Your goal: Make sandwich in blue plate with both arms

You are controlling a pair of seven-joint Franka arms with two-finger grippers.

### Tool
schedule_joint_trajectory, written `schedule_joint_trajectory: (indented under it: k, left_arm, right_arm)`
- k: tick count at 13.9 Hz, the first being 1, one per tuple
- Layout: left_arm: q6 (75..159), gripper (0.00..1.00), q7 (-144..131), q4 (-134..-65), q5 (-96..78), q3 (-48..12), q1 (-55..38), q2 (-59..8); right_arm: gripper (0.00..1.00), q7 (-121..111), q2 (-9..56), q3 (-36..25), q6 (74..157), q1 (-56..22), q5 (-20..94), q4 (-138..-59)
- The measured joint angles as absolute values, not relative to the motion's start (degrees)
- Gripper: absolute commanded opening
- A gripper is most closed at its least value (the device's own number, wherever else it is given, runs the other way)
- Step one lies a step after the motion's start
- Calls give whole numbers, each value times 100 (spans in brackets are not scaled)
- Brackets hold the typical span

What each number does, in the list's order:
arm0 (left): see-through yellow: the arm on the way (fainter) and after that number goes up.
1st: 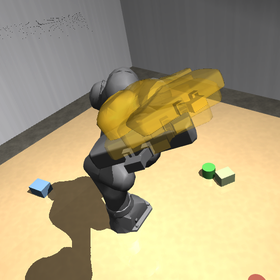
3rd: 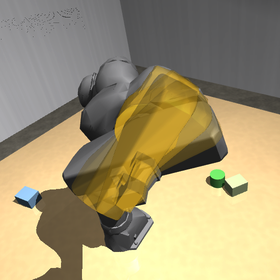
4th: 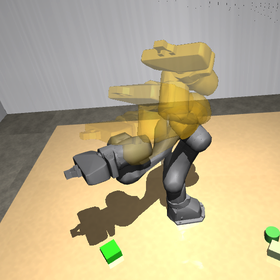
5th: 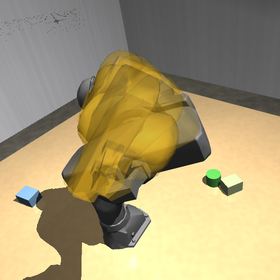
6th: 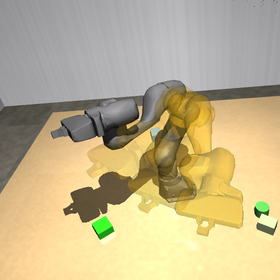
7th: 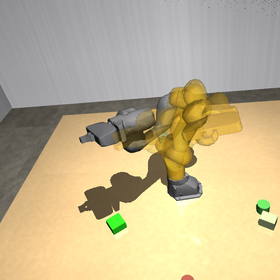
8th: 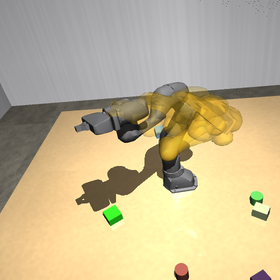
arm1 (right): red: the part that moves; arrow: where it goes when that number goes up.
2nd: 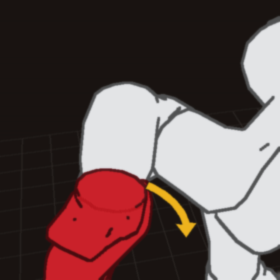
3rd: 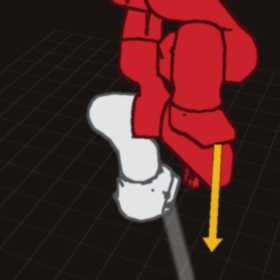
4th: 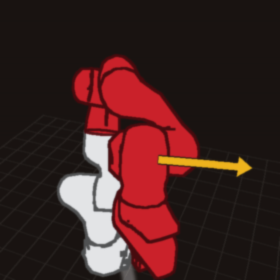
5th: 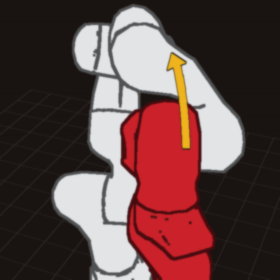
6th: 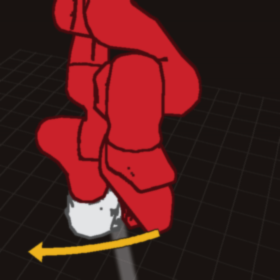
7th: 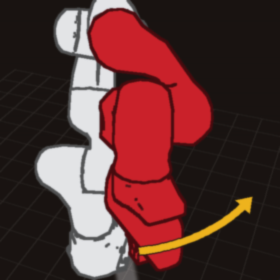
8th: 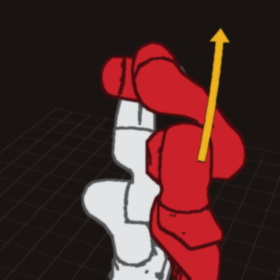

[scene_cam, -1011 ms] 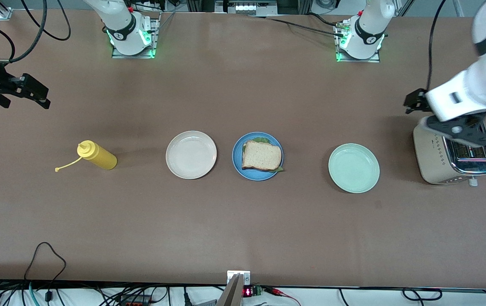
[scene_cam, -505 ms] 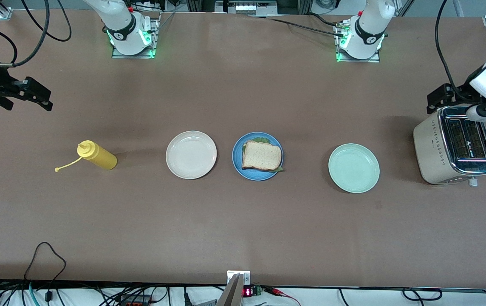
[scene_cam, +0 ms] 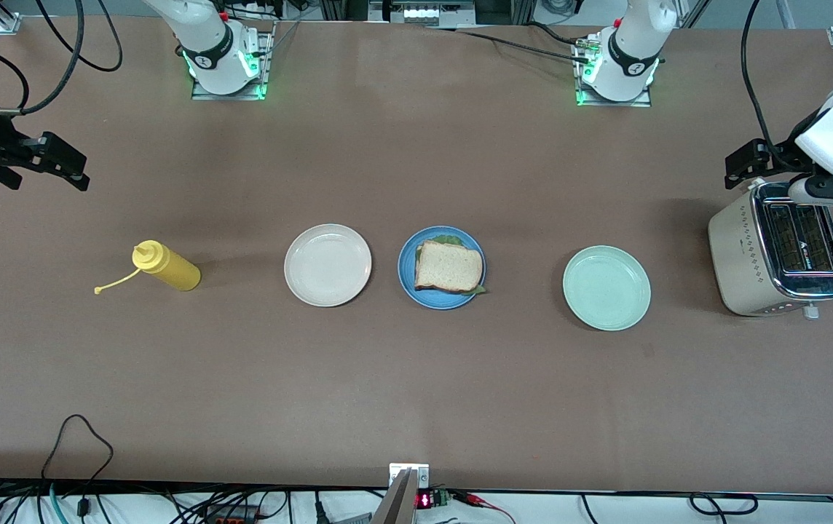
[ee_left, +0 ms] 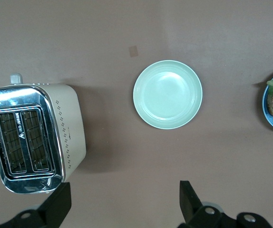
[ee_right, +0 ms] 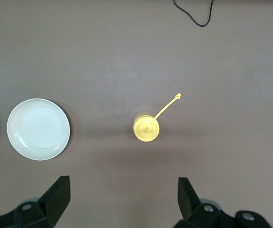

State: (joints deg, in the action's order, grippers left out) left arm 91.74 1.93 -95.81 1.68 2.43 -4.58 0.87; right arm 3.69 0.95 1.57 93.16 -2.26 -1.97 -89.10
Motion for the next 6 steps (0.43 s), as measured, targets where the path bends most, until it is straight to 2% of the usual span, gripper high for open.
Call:
schedule_joint_trajectory:
  k: [6]
  left_arm:
    - [9172,100,193,-9535,167,230,-524,47]
  right_arm:
    - [100,369,95,161,9319,-226,-197,-8909]
